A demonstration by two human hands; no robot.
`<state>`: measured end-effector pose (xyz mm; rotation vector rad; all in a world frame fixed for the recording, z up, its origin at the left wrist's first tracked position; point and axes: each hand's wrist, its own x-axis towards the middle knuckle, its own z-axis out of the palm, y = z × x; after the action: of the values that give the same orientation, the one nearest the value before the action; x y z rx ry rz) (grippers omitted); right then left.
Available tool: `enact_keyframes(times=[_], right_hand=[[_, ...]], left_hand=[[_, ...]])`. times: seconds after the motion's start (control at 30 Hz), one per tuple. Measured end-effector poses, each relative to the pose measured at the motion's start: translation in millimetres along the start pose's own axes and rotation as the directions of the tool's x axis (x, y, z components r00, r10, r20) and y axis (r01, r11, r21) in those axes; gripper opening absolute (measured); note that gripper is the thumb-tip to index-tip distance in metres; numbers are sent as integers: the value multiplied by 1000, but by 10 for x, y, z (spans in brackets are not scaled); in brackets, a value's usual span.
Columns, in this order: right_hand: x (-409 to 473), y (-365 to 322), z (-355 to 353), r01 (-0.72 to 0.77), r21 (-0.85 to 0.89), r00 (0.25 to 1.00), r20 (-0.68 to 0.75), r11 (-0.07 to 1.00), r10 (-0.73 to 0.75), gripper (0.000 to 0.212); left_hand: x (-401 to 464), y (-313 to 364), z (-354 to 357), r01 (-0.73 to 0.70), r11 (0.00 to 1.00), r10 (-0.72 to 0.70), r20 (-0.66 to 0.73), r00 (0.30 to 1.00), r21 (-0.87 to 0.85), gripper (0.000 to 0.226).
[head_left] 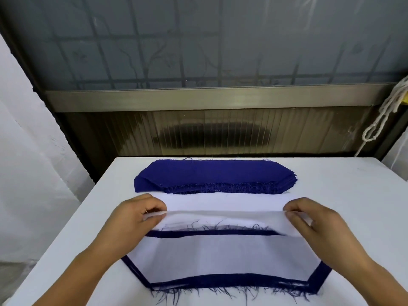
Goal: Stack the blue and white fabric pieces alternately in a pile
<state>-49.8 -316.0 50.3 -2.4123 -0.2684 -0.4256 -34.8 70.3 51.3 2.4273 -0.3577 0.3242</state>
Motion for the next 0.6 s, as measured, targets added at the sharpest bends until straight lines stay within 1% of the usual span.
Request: enact_keyframes(times=[0.03, 0.07, 0.1, 0.13, 0.2, 0.27, 0.3, 0.4, 0.5, 0.6], right_hand=[[-42, 18, 8, 104, -63, 991, -80, 993, -109, 14], [-97, 60, 33, 206, -125, 966, -129, 971, -222, 15], [-166, 118, 74, 298, -179, 935, -144, 938, -325, 19], [-250, 188, 128, 372, -219, 905, -131, 902, -405, 23], [-421, 325, 275, 460, -257, 869, -65, 850, -490, 25], [-576, 454, 435, 486, -266, 861, -15, 832, -508, 24], [-632, 503, 495, 486, -260, 863, -9, 835, -505, 24], [-676, 551, 546, 464, -242, 873, -37, 852, -486, 23], [-679, 554, 533, 449, -252, 875, -71, 857, -479, 23], [-704, 554, 539, 453, -248, 875, -59, 856, -480, 22]], left_hand=[[-54, 7, -1, -60, 998, 63, -75, 995, 36, 20], [-116, 1, 2, -117, 990, 126, -123, 984, 77, 13], [-188, -26, 21, -174, 979, 188, -142, 972, 104, 8], [-265, -62, 57, -224, 966, 241, -135, 961, 131, 9], [-439, -175, 192, -302, 933, 318, -58, 946, 196, 21], [-600, -299, 352, -347, 905, 350, 31, 936, 246, 24], [-665, -348, 418, -349, 905, 345, 61, 937, 244, 25], [-768, -441, 496, -316, 930, 312, 51, 949, 189, 40], [-761, -424, 484, -326, 925, 324, 45, 945, 193, 45], [-751, -376, 469, -330, 924, 322, 74, 944, 191, 50]])
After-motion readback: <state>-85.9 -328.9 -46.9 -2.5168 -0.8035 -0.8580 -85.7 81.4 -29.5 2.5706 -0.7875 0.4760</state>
